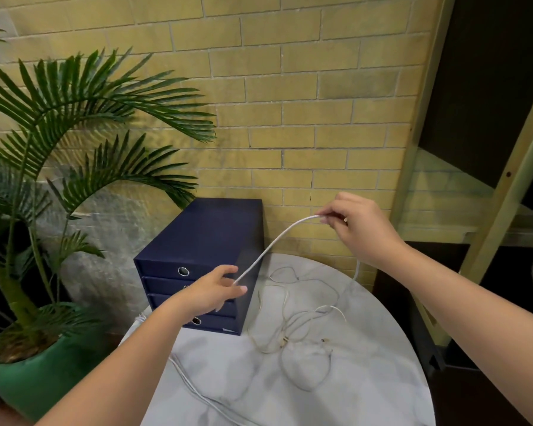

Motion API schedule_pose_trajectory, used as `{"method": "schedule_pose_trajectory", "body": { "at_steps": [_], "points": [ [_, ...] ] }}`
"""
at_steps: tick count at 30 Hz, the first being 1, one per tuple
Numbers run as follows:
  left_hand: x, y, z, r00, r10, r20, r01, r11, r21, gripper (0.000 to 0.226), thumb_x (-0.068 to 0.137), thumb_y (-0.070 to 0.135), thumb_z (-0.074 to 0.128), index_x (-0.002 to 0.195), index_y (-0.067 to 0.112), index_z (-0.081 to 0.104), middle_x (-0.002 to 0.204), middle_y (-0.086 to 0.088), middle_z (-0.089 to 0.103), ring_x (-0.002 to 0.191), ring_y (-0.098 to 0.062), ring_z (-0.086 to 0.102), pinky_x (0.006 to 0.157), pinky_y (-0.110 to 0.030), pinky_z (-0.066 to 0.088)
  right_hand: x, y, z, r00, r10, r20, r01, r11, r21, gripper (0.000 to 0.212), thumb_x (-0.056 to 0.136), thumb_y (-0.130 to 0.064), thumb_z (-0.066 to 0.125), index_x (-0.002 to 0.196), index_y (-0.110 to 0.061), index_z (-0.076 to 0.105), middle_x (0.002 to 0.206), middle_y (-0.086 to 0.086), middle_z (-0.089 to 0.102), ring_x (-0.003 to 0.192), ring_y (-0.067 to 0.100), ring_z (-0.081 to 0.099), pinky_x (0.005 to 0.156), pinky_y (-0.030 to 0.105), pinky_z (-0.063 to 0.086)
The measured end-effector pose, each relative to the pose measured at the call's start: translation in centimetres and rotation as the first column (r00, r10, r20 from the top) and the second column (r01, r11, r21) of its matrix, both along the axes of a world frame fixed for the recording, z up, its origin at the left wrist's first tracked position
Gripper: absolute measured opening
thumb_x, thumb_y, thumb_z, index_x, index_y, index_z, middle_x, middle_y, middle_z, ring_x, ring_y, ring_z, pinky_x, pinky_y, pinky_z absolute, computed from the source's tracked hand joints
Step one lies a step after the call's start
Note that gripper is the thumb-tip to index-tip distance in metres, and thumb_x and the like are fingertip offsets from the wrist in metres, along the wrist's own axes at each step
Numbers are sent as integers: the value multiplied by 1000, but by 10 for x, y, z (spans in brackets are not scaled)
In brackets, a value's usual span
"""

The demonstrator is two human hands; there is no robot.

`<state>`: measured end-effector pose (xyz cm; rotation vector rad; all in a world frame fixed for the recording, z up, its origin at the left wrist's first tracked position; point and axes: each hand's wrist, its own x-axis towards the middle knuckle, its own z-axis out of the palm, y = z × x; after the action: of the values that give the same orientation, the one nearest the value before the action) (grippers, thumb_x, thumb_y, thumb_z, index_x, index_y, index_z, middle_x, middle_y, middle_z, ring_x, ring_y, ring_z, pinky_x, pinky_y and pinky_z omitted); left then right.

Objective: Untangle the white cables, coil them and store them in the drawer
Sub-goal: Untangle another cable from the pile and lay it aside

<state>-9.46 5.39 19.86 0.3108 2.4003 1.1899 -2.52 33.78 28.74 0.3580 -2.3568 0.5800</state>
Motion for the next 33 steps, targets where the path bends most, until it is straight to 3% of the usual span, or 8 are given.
{"method": "schedule_pose_trajectory", "body": {
  "at_steps": [4,8,11,15,18,22,27,33],
  "points": [
    [-3,9,26,981,-66,-183,79,995,62,53,92,9,57,137,33,41,133,9,52,128,-10,46,105,-31,40,-5,-9,5,999,50,-10,-50,998,34,13,86,-7,66,94,-14,74,79,-1,59,70,14,53,63,29,43],
    [-9,13,46,913,-251,-322,168,950,-263,53,91,10,60,137,31,46,128,14,52,118,-8,49,94,-27,44,-9,-13,19,995,82,-64,-81,996,23,14,86,-5,64,94,-12,73,78,-4,55,71,15,54,65,36,49],
    [-13,8,32,919,-233,-318,95,914,-395,22,95,19,59,116,21,66,112,5,66,103,-13,62,81,-24,48,-7,-12,32,991,70,-112,-72,997,-13,15,86,-4,63,95,-11,73,79,-2,56,73,16,54,67,37,49],
    [-8,8,16,985,34,-166,-54,992,-115,27,101,25,47,91,10,68,77,-6,70,69,-17,64,76,-34,53,-6,-2,42,990,31,-134,-32,999,-3,15,86,-6,64,95,-13,74,78,-2,55,73,17,54,67,38,49],
    [-5,5,9,938,69,-340,-138,974,-182,44,103,40,33,76,13,56,62,0,50,59,-16,46,57,-31,36,-5,8,41,993,-7,-118,9,1000,18,15,87,-8,65,95,-16,74,78,-7,53,73,14,53,67,39,50],
    [-10,3,8,926,115,-361,-213,946,-246,47,103,42,27,75,12,49,67,-3,50,62,-18,45,58,-31,33,-3,9,31,994,-23,-107,31,997,76,13,87,-10,64,94,-16,73,79,-11,52,73,13,53,64,40,51],
    [-7,10,26,944,-75,-320,-32,948,-316,31,92,48,56,86,17,59,76,0,63,65,-15,54,62,-28,42,-3,7,26,999,1,-36,1,998,62,12,86,-9,66,94,-14,73,78,-10,53,74,12,53,68,33,48],
    [12,57,79,905,-152,-397,176,984,23,27,100,31,47,95,14,67,71,8,61,67,-8,60,68,-22,49,-10,-8,19,998,39,-41,-39,999,6,12,85,-9,67,93,-15,73,76,-12,52,71,9,52,66,30,47]
  ]
}}
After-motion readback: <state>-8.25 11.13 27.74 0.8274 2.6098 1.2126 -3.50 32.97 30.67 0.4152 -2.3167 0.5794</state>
